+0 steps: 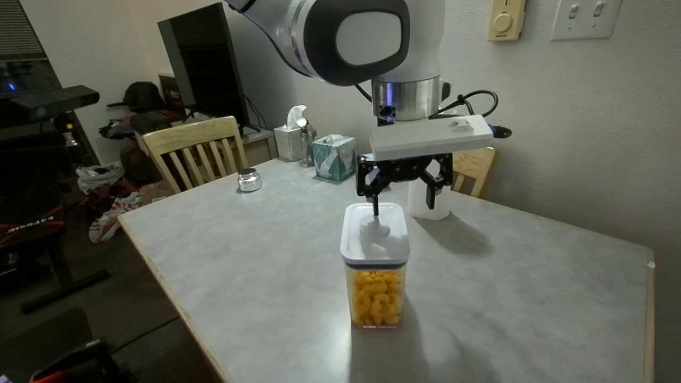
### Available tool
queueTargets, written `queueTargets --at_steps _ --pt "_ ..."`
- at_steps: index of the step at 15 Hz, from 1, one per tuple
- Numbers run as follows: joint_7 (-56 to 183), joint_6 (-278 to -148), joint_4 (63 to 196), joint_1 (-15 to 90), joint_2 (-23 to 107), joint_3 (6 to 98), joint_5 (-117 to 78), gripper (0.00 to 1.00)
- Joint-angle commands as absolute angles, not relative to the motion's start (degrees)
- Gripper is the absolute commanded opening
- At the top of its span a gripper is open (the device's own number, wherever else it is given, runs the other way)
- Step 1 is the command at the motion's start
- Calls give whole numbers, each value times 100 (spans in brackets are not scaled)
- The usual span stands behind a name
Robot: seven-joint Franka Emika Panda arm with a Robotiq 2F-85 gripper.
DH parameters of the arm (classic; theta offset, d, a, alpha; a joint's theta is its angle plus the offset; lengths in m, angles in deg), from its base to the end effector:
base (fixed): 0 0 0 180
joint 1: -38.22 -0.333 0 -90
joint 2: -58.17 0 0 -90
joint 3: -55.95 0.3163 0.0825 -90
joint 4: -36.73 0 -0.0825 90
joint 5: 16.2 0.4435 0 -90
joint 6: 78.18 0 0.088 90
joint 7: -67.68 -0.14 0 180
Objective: Open the container lid
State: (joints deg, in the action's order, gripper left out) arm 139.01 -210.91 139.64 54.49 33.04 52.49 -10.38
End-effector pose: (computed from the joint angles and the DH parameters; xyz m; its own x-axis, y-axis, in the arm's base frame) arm 0.6690 -0.2334 0.2443 0.6626 0.7449 0.0776 0.7428 -0.6669 0.0597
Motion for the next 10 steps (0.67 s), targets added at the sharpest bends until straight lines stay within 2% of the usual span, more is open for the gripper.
queueTargets --at_steps 1,10 --pt "13509 -21138 14353 5373 3708 5206 -1150 100" --pt "12591 -20974 14832 5267 4073 5214 -1116 100"
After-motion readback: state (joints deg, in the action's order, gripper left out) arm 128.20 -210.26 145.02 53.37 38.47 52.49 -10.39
